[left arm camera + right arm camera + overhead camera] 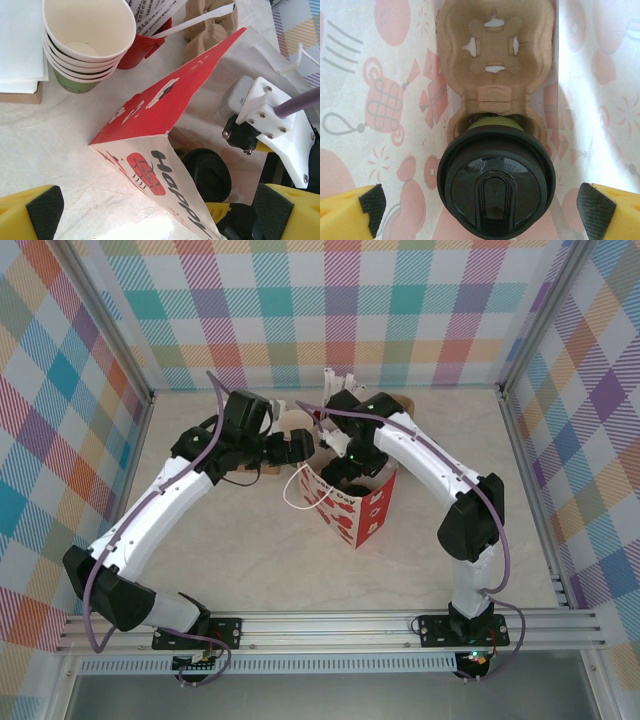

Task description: Pack the takeout coffee

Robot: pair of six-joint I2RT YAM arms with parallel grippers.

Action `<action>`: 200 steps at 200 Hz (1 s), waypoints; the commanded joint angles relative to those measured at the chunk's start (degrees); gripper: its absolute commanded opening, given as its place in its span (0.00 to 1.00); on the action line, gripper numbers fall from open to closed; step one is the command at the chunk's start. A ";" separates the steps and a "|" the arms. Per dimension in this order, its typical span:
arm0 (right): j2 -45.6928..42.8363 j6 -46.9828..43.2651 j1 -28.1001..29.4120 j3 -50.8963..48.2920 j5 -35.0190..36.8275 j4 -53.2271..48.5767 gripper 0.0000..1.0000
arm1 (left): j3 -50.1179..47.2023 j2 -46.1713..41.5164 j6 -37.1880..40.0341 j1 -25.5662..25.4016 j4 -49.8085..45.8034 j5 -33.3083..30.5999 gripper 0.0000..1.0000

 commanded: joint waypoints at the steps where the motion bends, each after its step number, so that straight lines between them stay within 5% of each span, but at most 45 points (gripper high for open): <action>1: -1.99 0.84 -0.34 1.65 -0.85 -1.92 1.00 | -1.35 -2.63 1.68 -0.53 1.84 0.50 1.00; 200: -4.98 2.38 -0.33 8.99 1.86 -6.80 1.00 | -3.46 -7.28 2.38 -0.51 2.18 -1.10 1.00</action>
